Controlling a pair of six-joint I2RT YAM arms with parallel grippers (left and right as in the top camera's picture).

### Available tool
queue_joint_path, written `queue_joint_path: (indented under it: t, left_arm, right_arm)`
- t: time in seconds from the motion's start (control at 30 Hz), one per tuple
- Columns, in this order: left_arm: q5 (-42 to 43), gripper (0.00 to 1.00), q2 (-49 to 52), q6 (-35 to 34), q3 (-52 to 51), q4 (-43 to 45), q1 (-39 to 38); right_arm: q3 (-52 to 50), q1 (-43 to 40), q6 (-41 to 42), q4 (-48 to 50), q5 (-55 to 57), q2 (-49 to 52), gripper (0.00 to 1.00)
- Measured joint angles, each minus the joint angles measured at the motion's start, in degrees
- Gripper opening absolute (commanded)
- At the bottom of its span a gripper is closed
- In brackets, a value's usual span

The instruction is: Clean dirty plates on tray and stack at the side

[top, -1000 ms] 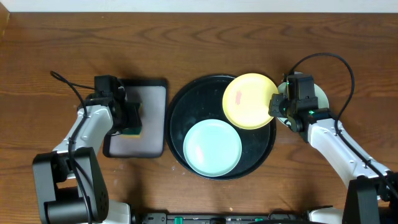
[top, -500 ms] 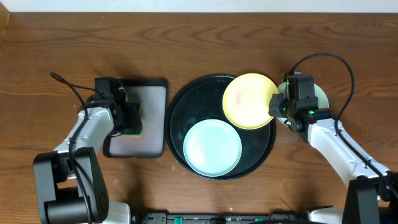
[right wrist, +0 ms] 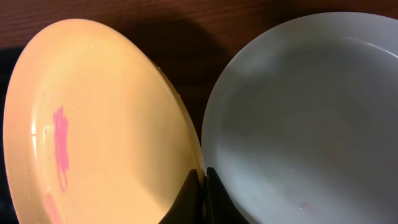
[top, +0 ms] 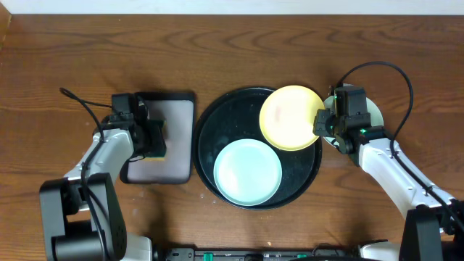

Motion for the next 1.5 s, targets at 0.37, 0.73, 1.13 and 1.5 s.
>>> queue_joint_path:
  t: [0.37,0.73,1.13,1.5]
  left_arm:
    - [-0.24,0.59,-11.19,0.02,0.0,-0.44,0.0]
    - [0.04,0.54,-7.56,-0.02,0.0,-0.15,0.0]
    - [0.74,0.57,-3.28,-0.09,0.0,0.92,0.0]
    - [1.25,0.48,0.74,-0.22,0.0,1.84,-0.02]
  right_arm:
    - [0.0,0.0,0.0,0.11,-0.02,0.0,0.01]
    - [0.0,0.0,0.0,0.2,-0.22,0.0,0.01]
    - [0.0,0.0,0.0,0.24,-0.22,0.0,0.01]
    - [0.0,0.0,-0.02,0.35,-0.24,0.0,0.01]
